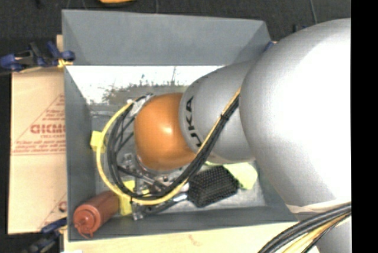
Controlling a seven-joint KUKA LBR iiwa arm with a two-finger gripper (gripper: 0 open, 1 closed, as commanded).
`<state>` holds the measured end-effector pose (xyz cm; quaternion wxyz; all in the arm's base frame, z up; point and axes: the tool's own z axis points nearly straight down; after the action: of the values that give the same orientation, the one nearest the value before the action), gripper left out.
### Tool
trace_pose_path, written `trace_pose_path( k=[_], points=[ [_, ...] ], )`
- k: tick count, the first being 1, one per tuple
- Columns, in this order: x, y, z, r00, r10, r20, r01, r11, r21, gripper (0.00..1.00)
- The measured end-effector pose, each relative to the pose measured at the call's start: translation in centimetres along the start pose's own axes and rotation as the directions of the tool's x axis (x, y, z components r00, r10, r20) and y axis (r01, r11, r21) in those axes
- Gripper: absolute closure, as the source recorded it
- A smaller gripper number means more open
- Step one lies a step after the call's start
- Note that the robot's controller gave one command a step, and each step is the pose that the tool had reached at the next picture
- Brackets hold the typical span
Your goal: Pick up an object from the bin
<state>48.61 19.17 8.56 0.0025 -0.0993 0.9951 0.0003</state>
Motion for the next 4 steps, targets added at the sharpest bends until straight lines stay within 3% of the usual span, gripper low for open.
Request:
trace_pose_path(
  k=[1,2,3,4],
  points=[
    [-0.5,-1.8,1.3,0.823,-0.569,0.011,0.569,0.823,0.000,1.00],
    [-0.5,-1.8,1.3,0.824,-0.567,0.011,0.567,0.824,0.000,1.00],
    [0.3,-2.3,-2.2,0.820,-0.573,-0.005,0.573,0.820,-0.004,1.00],
    [-0.6,-2.3,-5.4,0.862,-0.506,-0.001,0.506,0.862,-0.003,1.00]
  ],
)
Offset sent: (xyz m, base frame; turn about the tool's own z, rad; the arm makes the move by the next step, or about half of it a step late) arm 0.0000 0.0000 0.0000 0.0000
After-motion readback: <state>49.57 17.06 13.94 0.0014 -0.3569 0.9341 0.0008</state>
